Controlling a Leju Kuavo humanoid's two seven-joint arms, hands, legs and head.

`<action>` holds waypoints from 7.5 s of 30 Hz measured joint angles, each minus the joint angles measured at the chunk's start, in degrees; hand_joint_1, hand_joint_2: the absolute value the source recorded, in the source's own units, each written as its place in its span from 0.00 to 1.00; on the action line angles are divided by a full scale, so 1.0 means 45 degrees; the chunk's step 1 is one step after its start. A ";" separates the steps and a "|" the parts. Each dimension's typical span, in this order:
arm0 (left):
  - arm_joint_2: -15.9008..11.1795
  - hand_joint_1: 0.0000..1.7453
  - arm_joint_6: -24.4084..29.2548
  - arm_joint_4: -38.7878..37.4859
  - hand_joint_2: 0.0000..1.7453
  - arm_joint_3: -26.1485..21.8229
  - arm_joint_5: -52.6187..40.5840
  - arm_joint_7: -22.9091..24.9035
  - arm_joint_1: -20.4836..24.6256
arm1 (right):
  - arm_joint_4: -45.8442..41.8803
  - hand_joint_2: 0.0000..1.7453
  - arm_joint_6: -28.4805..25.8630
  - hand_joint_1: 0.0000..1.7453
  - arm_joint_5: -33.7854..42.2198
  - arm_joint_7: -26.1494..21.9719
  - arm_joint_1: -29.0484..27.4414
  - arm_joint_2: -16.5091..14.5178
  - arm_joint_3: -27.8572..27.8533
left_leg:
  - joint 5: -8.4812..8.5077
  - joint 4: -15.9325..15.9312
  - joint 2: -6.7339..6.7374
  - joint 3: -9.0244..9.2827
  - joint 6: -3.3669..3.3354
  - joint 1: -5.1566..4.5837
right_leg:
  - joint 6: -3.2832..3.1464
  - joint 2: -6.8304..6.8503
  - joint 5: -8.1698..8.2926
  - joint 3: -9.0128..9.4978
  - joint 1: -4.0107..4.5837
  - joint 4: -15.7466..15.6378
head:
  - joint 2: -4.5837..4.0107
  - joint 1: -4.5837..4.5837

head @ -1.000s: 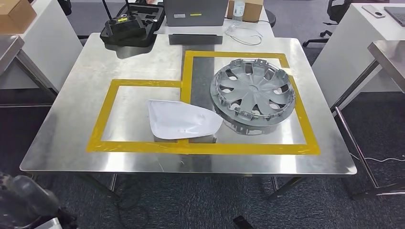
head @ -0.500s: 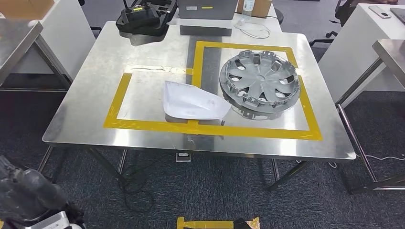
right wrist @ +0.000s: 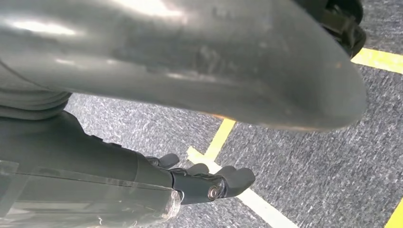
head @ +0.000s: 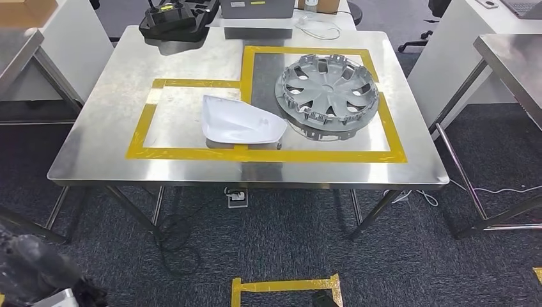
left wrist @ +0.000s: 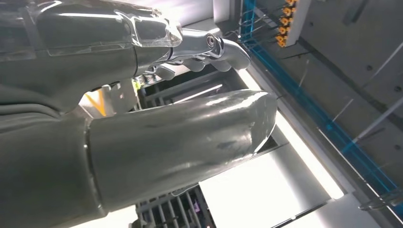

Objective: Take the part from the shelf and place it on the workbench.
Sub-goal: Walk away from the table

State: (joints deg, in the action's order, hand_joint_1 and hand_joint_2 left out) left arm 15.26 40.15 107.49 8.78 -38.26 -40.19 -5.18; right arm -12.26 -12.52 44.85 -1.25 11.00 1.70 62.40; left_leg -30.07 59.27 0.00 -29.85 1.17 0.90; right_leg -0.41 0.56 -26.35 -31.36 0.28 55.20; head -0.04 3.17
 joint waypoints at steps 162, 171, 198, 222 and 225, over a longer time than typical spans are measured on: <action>-0.4009 0.00 -0.2413 -1.8002 0.00 -1.0901 1.2366 0.3279 0.2324 | 0.0029 1.00 0.0189 0.00 0.0601 0.0285 -0.0580 -0.0551 -0.0680 | 0.0443 0.0216 0.0597 -0.1196 -0.0256 0.0217 | 0.0602 0.0714 -0.1702 0.0762 -0.0241 0.0875 | 0.0000 0.0152; -0.4114 0.00 -0.4075 -1.9810 0.00 -1.0169 1.0238 0.6459 0.2512 | 0.0023 1.00 0.0312 0.00 0.0658 0.0321 -0.0628 -0.0522 -0.0680 | 0.0760 0.0179 -0.1138 -0.1367 -0.0510 -0.0146 | -0.0344 -0.0746 -0.1329 0.0849 0.0183 0.0936 | 0.0000 0.0442; -0.3695 0.00 -0.6529 -2.1272 0.00 -0.7451 0.8935 1.0780 0.2382 | 0.0025 1.00 0.0546 0.00 0.0476 0.0413 -0.0459 -0.0425 -0.0669 | 0.0307 0.0557 -0.0445 -0.1458 -0.0411 -0.0063 | 0.0065 -0.0110 -0.3015 -0.0296 -0.0082 0.3772 | 0.0000 0.0656; -0.3476 0.00 -0.5505 -2.1493 0.00 -0.6796 0.9147 1.1681 0.2322 | 0.0029 0.00 0.0342 0.00 0.0437 0.0418 -0.0357 -0.0372 -0.0593 | -0.0080 0.0546 0.0243 -0.0989 -0.0131 0.0178 | 0.0366 0.0121 -0.1434 0.0631 -0.0109 0.0764 | 0.0000 0.0414; -0.3486 0.00 -0.5681 -2.1493 0.00 -0.6797 0.9213 1.1669 0.2330 | 0.0029 0.00 0.0327 0.00 0.0435 0.0418 -0.0391 -0.0378 -0.0593 | 0.0005 0.0525 0.0182 -0.1115 -0.0300 0.0082 | 0.0409 0.0005 -0.2694 -0.0222 -0.0151 0.2764 | 0.0000 0.0606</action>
State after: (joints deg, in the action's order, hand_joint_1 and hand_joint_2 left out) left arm -0.43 14.58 10.78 -21.81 3.20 12.32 5.31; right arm -12.13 -11.05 46.81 0.63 9.24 0.00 59.74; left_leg -30.05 61.63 0.82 -34.87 -0.18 1.27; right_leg 1.43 0.58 -38.47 -32.36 -0.40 67.63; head -0.04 5.90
